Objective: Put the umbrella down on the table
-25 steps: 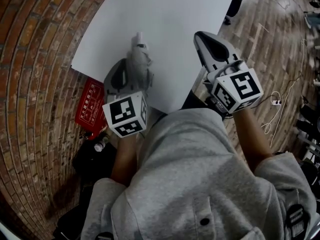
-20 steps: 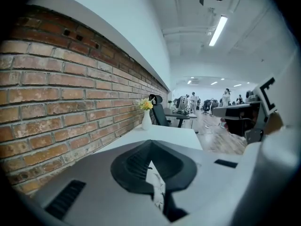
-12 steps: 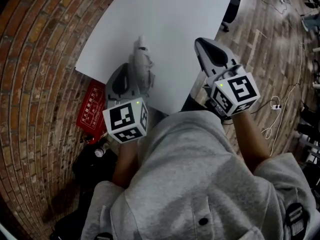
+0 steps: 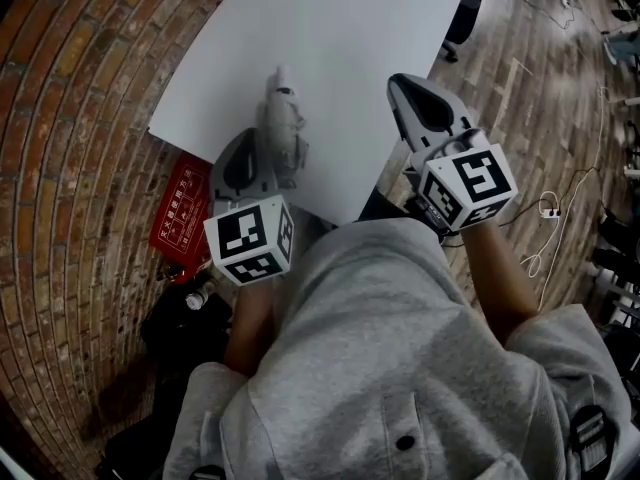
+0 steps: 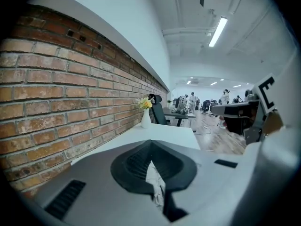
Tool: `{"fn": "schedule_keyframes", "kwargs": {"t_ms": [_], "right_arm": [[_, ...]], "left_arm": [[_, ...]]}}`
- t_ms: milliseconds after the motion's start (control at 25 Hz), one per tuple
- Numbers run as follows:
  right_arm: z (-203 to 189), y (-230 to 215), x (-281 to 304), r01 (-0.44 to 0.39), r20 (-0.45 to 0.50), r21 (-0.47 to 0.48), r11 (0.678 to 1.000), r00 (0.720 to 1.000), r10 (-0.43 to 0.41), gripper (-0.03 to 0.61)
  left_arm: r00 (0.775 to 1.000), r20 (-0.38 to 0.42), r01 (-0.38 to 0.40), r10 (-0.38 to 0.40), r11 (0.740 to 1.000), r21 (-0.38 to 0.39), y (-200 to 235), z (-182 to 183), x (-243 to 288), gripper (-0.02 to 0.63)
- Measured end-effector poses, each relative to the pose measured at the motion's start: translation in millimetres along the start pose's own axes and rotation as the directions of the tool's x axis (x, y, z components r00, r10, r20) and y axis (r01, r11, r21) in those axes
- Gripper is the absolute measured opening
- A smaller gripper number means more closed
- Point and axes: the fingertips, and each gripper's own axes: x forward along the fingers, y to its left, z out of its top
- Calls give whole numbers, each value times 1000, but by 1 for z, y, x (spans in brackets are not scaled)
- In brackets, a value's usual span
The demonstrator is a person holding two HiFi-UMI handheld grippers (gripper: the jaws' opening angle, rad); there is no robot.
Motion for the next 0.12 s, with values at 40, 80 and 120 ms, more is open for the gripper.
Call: {"fn": "schedule_keyframes", "kwargs": {"t_ms": [40,80,120], "right_arm": [[0,0,0,-1,-1,-1,1000,1000,1,34],[-1,1,0,-2,-1,-1,1000,1000,2,34],[-1,1,0,-3,-1,-2,1000,1000,3,34]], "left_arm": [[1000,0,-1,1,1000,1,0,0,0,14],[1000,1,-2,2,1000,1,1,0,0,14],[1000,2,-2,2,1000,1,1,1,0,14]]}}
